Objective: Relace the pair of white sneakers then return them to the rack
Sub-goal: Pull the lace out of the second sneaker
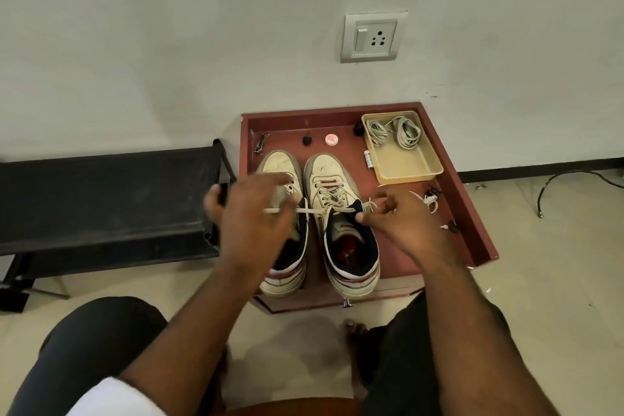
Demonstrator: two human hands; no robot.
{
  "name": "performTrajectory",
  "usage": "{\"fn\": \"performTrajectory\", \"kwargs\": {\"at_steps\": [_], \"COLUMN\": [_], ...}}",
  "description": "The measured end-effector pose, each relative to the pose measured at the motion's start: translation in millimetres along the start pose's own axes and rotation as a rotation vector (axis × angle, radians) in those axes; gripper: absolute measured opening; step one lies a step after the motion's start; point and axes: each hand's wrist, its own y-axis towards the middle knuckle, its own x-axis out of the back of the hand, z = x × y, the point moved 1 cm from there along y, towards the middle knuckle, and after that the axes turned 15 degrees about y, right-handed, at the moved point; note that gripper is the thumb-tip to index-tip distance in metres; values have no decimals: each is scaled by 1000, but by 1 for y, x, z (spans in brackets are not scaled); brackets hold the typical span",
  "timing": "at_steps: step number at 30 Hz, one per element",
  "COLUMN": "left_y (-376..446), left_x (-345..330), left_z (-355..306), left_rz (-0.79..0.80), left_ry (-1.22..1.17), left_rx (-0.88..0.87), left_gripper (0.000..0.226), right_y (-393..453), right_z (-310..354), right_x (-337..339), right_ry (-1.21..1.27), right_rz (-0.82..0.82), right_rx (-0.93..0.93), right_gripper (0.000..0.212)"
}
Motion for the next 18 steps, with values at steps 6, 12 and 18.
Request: {"fn": "performTrajectory", "kwargs": {"at_steps": [6,12,18], "left_y": [-16,-9,-9], "left_x": [-50,-52,-53], "left_z": [-40,-26,-54], "left_rz": [392,374,432], "left_ry": [293,336,412], "left_rx": [-108,-6,-152], "left_gripper": [67,73,54], "right_y": [19,38,46], "right_z": [-8,-10,-12], "right_x": [-21,0,3], "right_ry": [-49,155,169], "right_rz": [84,124,134], "right_rx": [26,-132,-100], "right_gripper": [63,53,40]}}
